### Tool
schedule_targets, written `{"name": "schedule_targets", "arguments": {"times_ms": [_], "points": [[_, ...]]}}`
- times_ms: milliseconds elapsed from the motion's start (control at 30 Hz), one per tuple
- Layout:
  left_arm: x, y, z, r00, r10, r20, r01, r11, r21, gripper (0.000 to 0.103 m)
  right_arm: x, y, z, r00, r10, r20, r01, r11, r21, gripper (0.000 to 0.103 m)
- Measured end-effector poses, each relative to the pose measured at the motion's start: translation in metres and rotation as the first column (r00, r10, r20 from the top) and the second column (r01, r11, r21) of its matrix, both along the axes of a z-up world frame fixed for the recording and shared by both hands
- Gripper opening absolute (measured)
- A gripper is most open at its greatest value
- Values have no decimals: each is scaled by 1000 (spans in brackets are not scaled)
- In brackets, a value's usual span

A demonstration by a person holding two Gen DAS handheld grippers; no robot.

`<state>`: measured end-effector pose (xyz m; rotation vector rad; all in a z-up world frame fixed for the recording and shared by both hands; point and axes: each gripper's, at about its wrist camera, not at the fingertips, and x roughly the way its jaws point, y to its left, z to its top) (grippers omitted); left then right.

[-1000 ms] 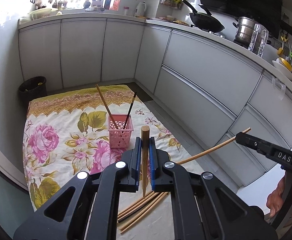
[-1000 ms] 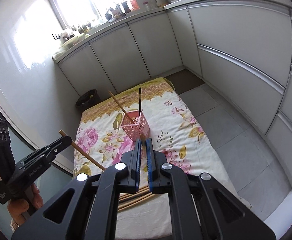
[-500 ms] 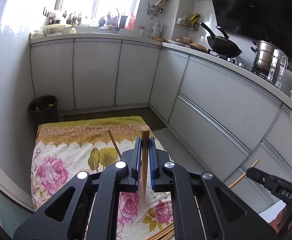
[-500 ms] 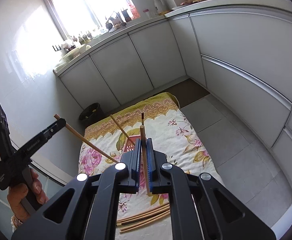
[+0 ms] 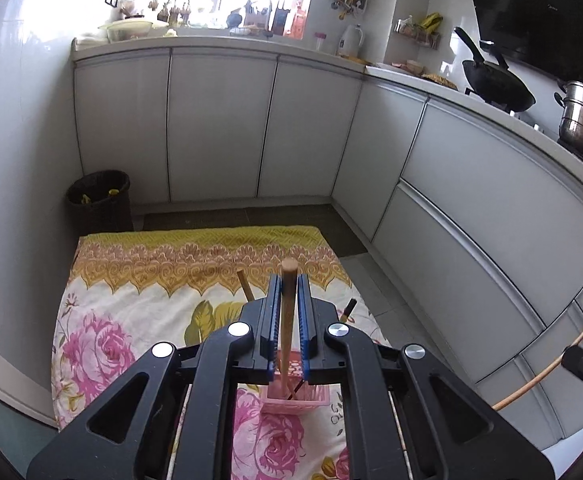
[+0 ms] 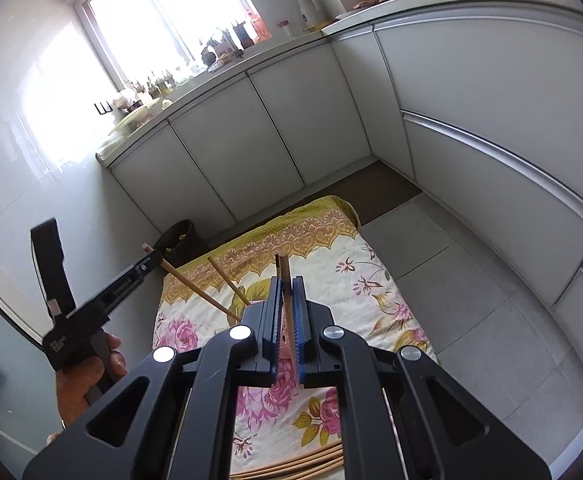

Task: Organize utensils

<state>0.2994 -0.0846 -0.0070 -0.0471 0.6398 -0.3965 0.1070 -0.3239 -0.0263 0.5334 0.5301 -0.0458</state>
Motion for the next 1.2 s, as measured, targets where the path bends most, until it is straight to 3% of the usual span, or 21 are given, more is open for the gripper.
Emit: {"name": "schedule_targets", "arguments": {"times_ms": [167, 400, 600, 933, 1000, 1067, 1133, 1200], "points": [[-13, 17, -1, 1000, 1, 10, -1, 999, -50, 28, 16, 7, 4, 1000, 5, 18, -5, 1000, -7, 6], [-46, 42, 29, 996, 26, 84, -19, 997, -81, 28, 43, 28, 23, 997, 11, 76, -8, 999, -36, 6], [-64, 72, 33, 994, 61, 88, -47, 987, -153, 29, 74, 53, 35, 993, 15, 120, -2, 994, -106, 6], [-56, 103, 2, 991, 130, 18, -125, 977, -175, 35, 125, 79, -14, 999, 19, 39, -13, 990, -143, 7], [-53, 103, -3, 990, 140, 16, -136, 979, -154, 38, 127, 84, -25, 1000, 12, 13, -10, 989, -145, 22], [-55, 103, -5, 985, 168, 33, -162, 978, -130, 47, 128, 88, -32, 1000, 9, -1, -9, 990, -143, 68], [-58, 104, -4, 982, 180, 51, -172, 977, -128, 62, 124, 92, -35, 1000, 1, 6, 0, 988, -151, 75], [-62, 104, -2, 979, 190, 68, -181, 975, -126, 67, 120, 96, -35, 1000, 2, 9, 0, 985, -171, 82]]}}
